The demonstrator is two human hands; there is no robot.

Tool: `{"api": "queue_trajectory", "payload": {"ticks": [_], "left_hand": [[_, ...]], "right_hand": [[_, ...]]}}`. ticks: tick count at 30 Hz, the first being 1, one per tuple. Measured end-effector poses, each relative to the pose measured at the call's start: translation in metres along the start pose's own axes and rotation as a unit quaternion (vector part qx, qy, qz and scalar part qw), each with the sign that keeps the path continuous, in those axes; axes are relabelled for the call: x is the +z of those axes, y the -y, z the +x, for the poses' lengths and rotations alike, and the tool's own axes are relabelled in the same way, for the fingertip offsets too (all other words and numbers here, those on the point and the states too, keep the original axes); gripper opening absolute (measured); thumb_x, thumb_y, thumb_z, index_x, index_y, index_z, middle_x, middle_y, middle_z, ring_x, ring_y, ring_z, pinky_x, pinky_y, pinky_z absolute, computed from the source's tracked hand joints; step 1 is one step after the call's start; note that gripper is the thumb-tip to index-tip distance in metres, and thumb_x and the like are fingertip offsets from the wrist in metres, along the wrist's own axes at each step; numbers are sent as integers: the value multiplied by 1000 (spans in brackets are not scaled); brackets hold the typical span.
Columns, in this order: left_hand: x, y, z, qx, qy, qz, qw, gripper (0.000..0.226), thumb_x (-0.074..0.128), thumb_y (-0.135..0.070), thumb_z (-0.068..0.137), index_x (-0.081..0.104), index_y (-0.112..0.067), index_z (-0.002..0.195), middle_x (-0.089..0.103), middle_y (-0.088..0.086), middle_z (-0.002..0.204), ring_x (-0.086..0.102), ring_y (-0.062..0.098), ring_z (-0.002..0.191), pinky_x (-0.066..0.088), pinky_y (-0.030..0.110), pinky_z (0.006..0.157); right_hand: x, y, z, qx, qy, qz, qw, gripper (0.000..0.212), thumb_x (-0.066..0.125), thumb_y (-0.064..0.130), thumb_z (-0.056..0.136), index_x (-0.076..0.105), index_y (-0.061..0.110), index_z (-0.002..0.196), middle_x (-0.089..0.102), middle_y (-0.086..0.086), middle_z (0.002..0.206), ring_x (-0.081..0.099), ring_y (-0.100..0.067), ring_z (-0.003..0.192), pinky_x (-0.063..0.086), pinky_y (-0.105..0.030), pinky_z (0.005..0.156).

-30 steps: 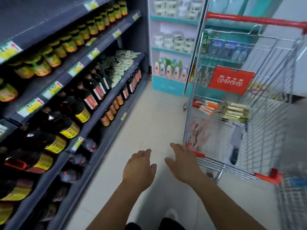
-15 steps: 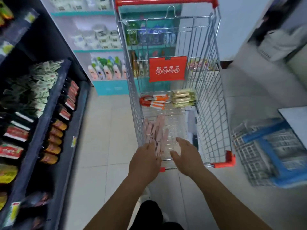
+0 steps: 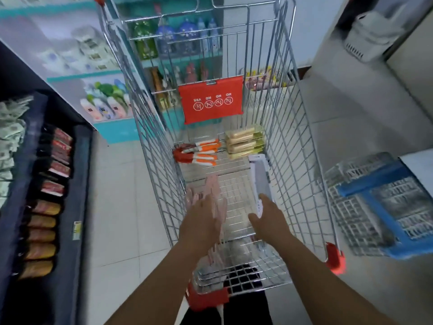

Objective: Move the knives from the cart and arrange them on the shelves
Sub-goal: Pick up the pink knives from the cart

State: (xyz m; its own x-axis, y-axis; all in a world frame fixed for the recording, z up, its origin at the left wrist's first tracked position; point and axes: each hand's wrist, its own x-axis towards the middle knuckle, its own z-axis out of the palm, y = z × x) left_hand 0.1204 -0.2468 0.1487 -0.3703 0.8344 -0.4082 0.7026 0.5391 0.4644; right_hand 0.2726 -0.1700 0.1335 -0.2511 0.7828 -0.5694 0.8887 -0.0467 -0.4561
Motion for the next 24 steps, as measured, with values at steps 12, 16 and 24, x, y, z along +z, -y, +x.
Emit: {"api": "queue_trajectory", "payload": {"ticks": [12,16,24], "left_hand": [[14,20,161,-122,23,10,992,67,46,-24,95,13,-18,153,31,7,152,32,25,138,37,38,107],[34,38,209,-150,29,-17,988,67,47,-28,96,13,-19,152,34,8,149,35,24,136,38,36,103],[72,67,276,-223,13,-127,966,65,47,-30,97,14,-19,152,42,9,146,42,22,134,34,33,105]], "right_hand": [[8,24,174,-86,76,-29,993,68,51,26,96,14,17,152,26,-6,155,30,-25,140,28,-36,111],[31,49,232,-142,97,-47,984,67,52,25,94,18,18,151,27,-5,155,28,-26,140,25,-36,114],[88,78,321,-243,100,-151,953,68,56,27,90,23,19,149,27,-4,154,24,-26,142,22,-37,115]]}}
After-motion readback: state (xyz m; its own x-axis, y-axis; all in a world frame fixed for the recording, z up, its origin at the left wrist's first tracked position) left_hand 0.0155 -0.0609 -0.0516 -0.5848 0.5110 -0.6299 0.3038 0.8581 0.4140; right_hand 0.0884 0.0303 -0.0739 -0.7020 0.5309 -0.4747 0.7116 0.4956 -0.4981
